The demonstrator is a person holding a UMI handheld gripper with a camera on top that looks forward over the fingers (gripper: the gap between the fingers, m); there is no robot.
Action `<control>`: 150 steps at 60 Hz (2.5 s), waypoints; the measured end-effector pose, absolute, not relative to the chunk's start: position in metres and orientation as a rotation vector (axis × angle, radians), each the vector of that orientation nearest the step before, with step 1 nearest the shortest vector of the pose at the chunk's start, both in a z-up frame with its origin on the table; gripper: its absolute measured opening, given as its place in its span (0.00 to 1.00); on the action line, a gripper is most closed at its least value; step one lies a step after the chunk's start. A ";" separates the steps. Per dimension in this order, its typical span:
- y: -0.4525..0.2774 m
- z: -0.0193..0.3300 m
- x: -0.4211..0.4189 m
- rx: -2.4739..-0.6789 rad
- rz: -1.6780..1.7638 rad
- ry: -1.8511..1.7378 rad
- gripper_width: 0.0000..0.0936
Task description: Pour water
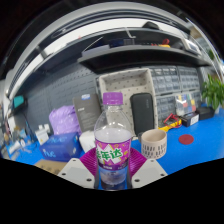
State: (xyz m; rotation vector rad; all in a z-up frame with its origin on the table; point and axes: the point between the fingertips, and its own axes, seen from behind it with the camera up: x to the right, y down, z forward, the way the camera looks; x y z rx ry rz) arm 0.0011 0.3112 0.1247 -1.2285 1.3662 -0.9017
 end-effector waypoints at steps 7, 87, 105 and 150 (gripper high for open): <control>0.302 0.138 0.032 -1.094 -0.766 1.467 0.40; 0.208 0.220 0.134 -0.500 -0.169 1.691 0.40; 0.072 0.248 0.152 -1.214 -1.092 1.500 0.40; -0.027 0.109 0.144 -1.255 -1.212 1.532 0.41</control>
